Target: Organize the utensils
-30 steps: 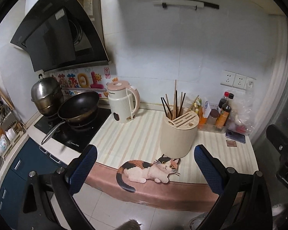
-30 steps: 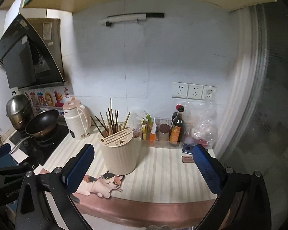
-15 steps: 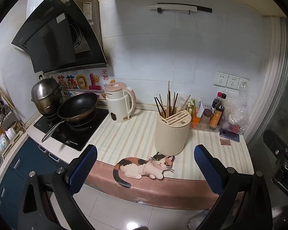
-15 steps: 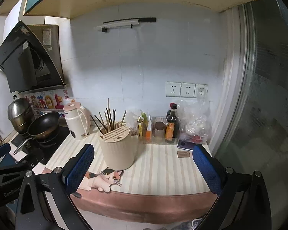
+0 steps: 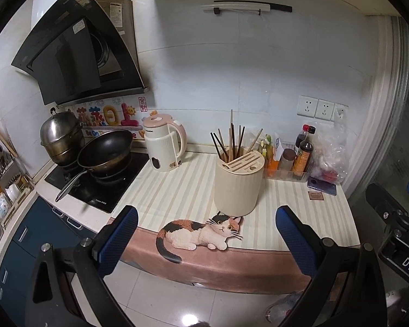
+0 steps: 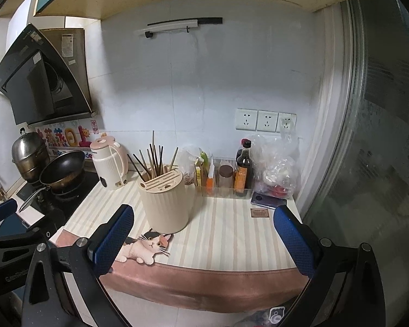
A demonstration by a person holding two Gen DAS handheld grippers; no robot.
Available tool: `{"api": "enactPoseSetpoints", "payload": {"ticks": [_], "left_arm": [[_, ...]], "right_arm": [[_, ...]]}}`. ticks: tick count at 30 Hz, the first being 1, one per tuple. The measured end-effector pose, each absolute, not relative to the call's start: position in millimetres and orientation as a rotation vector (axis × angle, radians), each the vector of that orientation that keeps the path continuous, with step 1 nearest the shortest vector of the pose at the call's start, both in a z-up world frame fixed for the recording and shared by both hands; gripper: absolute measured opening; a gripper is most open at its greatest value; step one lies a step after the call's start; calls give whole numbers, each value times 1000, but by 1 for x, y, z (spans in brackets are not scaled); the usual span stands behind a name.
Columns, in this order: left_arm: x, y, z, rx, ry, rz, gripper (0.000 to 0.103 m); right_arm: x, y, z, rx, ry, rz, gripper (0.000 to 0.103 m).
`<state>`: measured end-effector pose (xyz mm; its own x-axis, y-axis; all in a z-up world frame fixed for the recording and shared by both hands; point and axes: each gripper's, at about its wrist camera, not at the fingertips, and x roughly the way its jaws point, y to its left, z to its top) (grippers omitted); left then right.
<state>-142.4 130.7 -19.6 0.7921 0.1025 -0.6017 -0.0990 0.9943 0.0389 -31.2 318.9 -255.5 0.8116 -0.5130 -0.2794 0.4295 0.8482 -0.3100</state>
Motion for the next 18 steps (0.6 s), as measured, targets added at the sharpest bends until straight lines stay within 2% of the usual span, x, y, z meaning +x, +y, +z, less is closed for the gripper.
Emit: {"api": "enactPoseSetpoints", "payload": {"ticks": [18], "left_arm": [[-147, 131, -19, 3, 650, 106, 103]], "right_arm": [[-34, 315, -261, -240, 375, -523, 103]]}}
